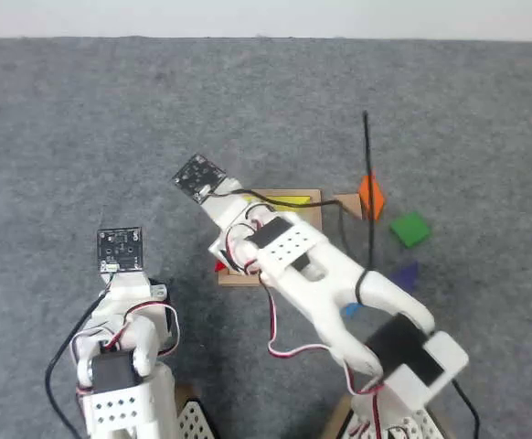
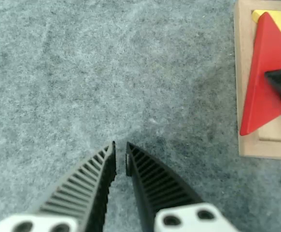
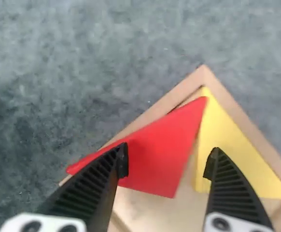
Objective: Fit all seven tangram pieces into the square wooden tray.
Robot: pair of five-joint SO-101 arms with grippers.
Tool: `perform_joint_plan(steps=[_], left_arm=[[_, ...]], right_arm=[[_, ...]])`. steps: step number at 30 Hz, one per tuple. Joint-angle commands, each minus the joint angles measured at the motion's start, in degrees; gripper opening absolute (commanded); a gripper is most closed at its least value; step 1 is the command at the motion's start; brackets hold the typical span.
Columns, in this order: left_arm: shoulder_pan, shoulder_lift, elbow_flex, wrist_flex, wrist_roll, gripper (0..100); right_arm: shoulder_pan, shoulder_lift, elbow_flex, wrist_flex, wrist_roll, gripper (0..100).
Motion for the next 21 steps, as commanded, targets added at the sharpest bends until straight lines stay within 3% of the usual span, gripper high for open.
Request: perform_joint_plan(steps=[1, 12, 21], left_arm=[[0.4, -1.1, -0.3, 0.2, -0.3, 4], [0.4, -1.1, -0.3, 0.2, -0.3, 4], [0.3, -1.1, -0.3, 0.2, -0.3, 4]], right_arm=[[-2.1, 1.1, -4.2, -1.0, -0.8, 26.3], [-2.4, 2.2, -4.2, 5.4, 0.4, 26.3], [0.7, 2.1, -4.2, 7.9, 10.4, 26.3]])
